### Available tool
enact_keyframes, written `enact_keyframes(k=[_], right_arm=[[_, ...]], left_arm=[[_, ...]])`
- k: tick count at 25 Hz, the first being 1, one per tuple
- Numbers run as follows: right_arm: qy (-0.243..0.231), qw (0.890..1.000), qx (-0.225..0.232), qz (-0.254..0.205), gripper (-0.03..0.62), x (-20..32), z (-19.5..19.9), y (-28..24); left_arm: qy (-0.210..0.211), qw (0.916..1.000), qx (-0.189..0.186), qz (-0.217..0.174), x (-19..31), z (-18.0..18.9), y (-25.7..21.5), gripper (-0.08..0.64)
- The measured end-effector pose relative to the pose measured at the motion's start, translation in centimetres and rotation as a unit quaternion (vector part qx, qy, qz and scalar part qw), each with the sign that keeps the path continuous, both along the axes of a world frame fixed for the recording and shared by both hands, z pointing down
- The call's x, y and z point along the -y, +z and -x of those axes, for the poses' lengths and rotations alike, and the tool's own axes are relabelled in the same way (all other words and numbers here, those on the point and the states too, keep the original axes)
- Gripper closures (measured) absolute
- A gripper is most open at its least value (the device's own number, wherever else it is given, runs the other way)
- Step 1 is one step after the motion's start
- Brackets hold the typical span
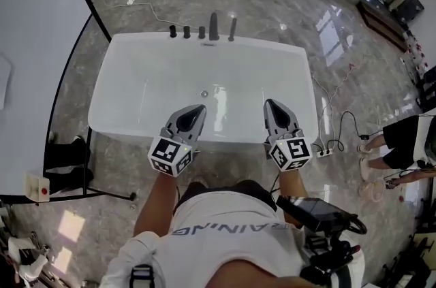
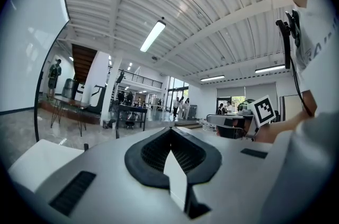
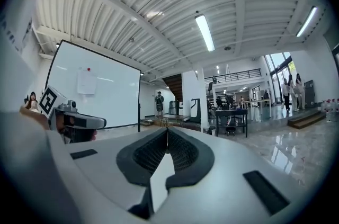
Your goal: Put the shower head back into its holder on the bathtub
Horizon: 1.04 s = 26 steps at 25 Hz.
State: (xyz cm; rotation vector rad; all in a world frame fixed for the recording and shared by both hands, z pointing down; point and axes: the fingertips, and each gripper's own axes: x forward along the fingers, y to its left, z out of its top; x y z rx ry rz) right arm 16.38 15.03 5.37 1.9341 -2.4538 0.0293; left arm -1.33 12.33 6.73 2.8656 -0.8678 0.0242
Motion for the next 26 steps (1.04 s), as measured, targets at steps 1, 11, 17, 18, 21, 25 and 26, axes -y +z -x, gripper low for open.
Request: enact_keyframes(k=[1,11,17,18,21,25,26], right_arm=[[-0.005,1.0,-0.004,-0.005,0.579,-0.2,-0.3,-0.6],[-0.041,0.999,0.005,-0.02,0.578,-4.4,-7.3,-2.0],[-0.046,0.999,0.017,-0.017,0.578,-6.1,-9.6,-2.0],[-0.047,0.999,0.015,-0.015,0.58,-6.1,-9.6,-1.8],[-0.05,0.999,0.01,-0.008,0.58,-6.1,-9.4,-1.5],[-0.045,0.999,0.009,-0.007,0.578,-6.7,-9.3,-1.2],[-0.043,0.999,0.009,-0.007,0.578,-6.8,-9.3,-1.2]], left_arm=[[-0.001,1.0,0.001,-0.004,-0.3,-0.4,-0.5,0.543],[-0.009,0.9999,0.0,-0.012,-4.9,-8.5,-2.3,0.543],[-0.014,0.9997,0.013,-0.013,-6.4,-10.7,-2.8,0.543],[-0.014,0.9998,0.012,-0.012,-6.4,-10.7,-2.7,0.543],[-0.01,0.9999,0.009,-0.008,-6.4,-10.8,-2.1,0.543],[0.003,0.9999,0.016,-0.004,-7.0,-11.1,-1.7,0.543],[0.006,0.9998,0.017,-0.004,-7.2,-11.2,-1.8,0.543]])
